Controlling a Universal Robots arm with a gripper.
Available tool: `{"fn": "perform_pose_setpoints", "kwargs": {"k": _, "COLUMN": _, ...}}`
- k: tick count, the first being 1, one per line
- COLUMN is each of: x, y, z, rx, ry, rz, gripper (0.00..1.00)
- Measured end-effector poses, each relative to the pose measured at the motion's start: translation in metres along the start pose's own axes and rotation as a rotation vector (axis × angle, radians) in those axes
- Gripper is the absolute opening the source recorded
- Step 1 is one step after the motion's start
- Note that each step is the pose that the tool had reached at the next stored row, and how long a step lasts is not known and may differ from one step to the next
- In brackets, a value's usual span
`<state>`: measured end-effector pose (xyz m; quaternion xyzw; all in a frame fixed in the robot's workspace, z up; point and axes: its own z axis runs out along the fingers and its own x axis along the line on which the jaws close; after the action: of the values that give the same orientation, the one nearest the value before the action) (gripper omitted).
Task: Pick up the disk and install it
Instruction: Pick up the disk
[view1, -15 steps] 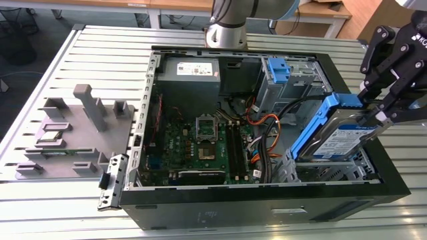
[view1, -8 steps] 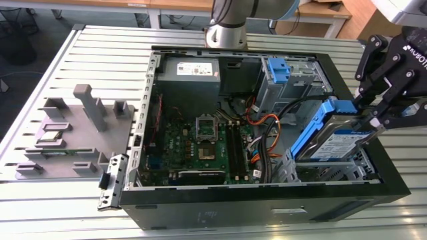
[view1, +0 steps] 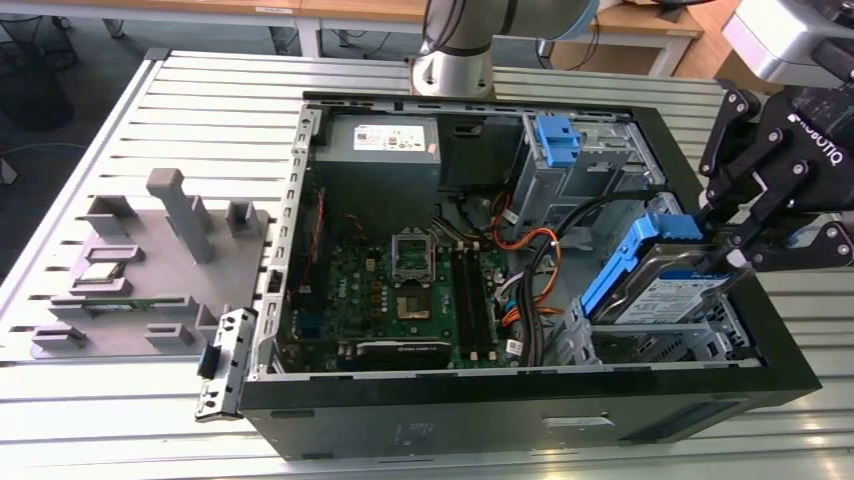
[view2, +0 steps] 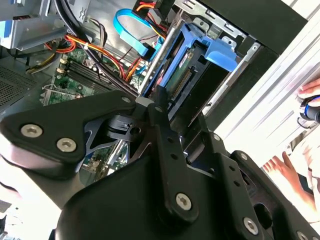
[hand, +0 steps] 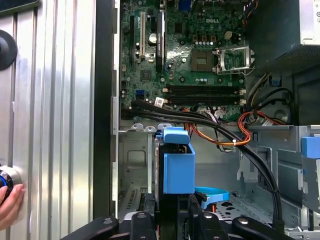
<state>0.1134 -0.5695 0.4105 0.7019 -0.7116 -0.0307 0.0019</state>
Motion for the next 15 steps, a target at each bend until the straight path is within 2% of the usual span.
{"fn": "perform_pose_setpoints", "kwargs": {"k": 4, "x": 0.0, "y": 0.0, "z": 0.0001, "rx": 0.0, "ry": 0.0001, "rz": 0.0, "gripper": 0.36}}
{"fn": "perform_pose_setpoints", "kwargs": {"k": 5, "x": 0.0, "y": 0.0, "z": 0.0002, "rx": 0.0, "ry": 0.0001, "rz": 0.0, "gripper": 0.42}}
{"fn": "perform_pose_setpoints", "kwargs": {"k": 8, "x": 0.0, "y": 0.0, "z": 0.0004, "rx": 0.0, "ry": 0.0001, "rz": 0.0, "gripper": 0.42}}
{"fn": "perform_pose_setpoints", "kwargs": {"k": 15, "x": 0.0004, "y": 0.0013, "z": 0.0088, "rx": 0.0101, "ry": 0.0001, "rz": -0.006, "gripper": 0.42}}
